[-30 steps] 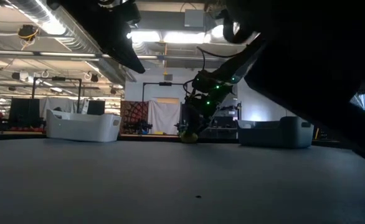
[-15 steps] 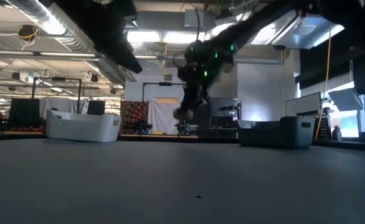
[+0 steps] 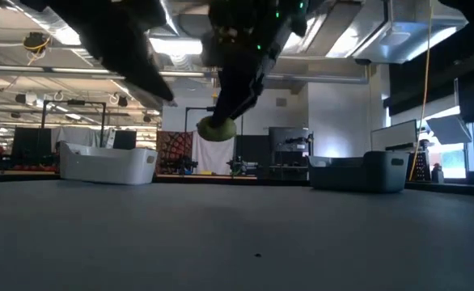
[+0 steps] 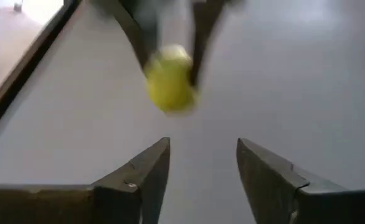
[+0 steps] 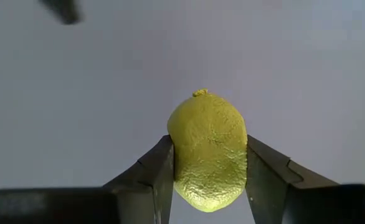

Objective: Sort produce into baskets
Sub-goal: Put the lime into the white bin

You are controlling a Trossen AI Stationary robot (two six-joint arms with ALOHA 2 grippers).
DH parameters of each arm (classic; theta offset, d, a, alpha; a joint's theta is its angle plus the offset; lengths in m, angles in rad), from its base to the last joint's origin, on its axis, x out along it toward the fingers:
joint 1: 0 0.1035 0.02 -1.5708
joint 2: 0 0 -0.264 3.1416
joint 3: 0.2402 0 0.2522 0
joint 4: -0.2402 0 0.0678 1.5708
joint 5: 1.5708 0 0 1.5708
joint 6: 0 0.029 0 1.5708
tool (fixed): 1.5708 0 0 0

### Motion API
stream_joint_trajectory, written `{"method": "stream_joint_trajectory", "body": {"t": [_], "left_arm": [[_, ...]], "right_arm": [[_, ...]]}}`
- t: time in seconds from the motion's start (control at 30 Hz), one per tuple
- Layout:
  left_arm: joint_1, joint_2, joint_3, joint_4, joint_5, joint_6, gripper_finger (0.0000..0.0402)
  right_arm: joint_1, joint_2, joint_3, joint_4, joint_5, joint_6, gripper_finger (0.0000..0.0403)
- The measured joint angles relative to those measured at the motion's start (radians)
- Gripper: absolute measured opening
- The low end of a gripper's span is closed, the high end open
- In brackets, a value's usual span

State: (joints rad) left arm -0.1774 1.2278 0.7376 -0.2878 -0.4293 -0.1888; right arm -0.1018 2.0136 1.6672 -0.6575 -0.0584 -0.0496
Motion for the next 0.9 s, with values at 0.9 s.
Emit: {"method": "stream_joint_trajectory", "body": {"t": [0.9], "left_arm": [[0.003,0.062,0.0,0.185,0.065,-0.073,0.0304]], "right_arm": [[0.306,0.001,0.0,0.033,0.553,-0.005,0.015]]}}
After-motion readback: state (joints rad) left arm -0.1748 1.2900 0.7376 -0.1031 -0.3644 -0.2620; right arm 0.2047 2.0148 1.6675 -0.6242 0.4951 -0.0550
